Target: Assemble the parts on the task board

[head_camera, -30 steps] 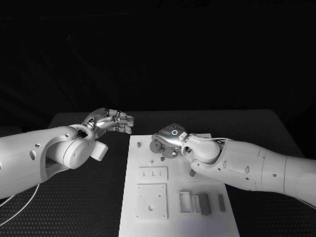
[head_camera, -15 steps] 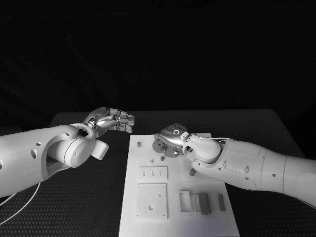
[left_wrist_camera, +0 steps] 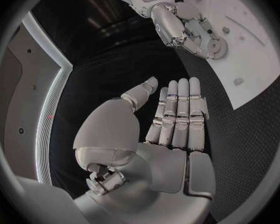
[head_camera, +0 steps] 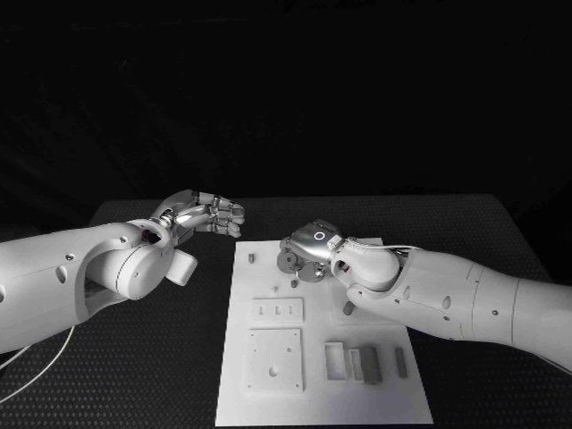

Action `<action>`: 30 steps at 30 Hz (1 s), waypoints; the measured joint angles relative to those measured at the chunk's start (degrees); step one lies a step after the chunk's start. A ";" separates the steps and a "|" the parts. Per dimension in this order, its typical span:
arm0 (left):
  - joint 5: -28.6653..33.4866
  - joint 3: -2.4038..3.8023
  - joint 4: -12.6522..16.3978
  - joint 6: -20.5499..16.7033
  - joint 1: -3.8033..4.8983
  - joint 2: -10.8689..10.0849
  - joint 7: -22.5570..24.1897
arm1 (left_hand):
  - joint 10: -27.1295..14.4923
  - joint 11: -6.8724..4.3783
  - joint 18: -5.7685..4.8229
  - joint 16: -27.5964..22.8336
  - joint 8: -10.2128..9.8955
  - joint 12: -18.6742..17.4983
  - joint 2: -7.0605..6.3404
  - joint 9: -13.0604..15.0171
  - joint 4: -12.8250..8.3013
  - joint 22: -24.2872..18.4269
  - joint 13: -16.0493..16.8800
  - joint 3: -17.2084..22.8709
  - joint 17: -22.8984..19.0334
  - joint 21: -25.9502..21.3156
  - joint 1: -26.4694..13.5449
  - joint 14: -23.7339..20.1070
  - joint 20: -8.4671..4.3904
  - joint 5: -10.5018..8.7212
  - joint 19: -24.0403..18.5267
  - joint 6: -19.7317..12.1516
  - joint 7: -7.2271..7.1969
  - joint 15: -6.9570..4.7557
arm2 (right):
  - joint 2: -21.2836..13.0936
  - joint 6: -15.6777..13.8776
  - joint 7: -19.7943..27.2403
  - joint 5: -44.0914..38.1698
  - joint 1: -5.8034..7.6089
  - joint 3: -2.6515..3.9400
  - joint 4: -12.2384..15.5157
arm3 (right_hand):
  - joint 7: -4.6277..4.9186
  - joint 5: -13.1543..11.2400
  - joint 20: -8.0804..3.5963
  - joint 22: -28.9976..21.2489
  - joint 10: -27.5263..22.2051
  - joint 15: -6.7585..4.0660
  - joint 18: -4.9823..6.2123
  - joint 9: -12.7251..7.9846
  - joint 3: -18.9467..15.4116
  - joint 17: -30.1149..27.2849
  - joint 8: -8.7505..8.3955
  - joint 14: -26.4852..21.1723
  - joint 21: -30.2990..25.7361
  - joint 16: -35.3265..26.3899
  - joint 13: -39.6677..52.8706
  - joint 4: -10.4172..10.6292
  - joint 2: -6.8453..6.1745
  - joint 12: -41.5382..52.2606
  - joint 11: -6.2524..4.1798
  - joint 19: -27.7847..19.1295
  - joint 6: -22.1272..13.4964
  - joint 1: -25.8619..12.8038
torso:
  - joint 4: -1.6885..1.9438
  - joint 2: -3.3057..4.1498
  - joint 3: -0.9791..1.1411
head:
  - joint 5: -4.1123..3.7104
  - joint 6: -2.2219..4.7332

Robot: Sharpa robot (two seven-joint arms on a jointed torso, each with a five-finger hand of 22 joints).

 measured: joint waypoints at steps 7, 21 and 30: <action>0.00 0.00 -0.02 0.00 0.01 -0.01 0.00 | 0.00 0.00 0.00 0.00 0.00 0.00 0.00 0.05 0.00 -0.01 0.00 0.00 0.04 0.00 0.00 0.00 0.00 0.00 0.00 0.00 0.00 0.00 | 0.42 0.10 0.54 0.99 -0.03 -0.02 -0.55 | 0.00 0.00 -0.10 0.00 -0.09 0.85 0.00 -0.58 0.44 -0.39 -1.43 -0.41 -0.14 0.00 -0.03 0.45 -1.33 0.00 0.09 -0.11 0.00 0.13 | 0.10 0.00 0.00 | 0.12 -0.21; -0.01 -0.01 -0.01 0.00 0.02 -0.09 0.00 | 0.00 0.00 0.00 0.00 0.00 0.00 0.00 0.04 0.00 0.04 0.04 0.00 0.10 0.00 0.00 0.00 0.00 0.00 0.00 0.00 0.00 0.00 | 0.27 0.50 1.18 1.64 0.08 0.00 -0.63 | 0.00 0.00 -0.08 0.00 -0.16 0.87 0.00 -0.62 0.60 -0.36 -1.29 -0.43 -0.14 0.00 -0.03 0.61 -1.55 0.00 0.16 -0.13 0.00 0.35 | -0.01 0.00 0.00 | 0.21 -0.44; -0.01 0.01 -0.02 -0.01 0.02 -0.17 0.00 | 0.00 0.00 0.00 0.00 0.00 0.00 0.00 0.05 0.00 0.04 0.04 0.00 0.10 0.00 0.00 0.00 0.00 0.00 0.00 0.00 0.00 0.00 | -0.57 1.41 0.94 1.70 -0.04 -0.15 -0.81 | 0.00 0.00 0.00 0.00 -0.16 0.88 0.00 -0.48 0.60 -0.13 -0.94 -0.43 -0.13 0.00 -0.09 0.61 -1.23 0.00 0.16 -0.20 0.00 0.67 | 0.00 0.00 0.00 | 0.14 -0.46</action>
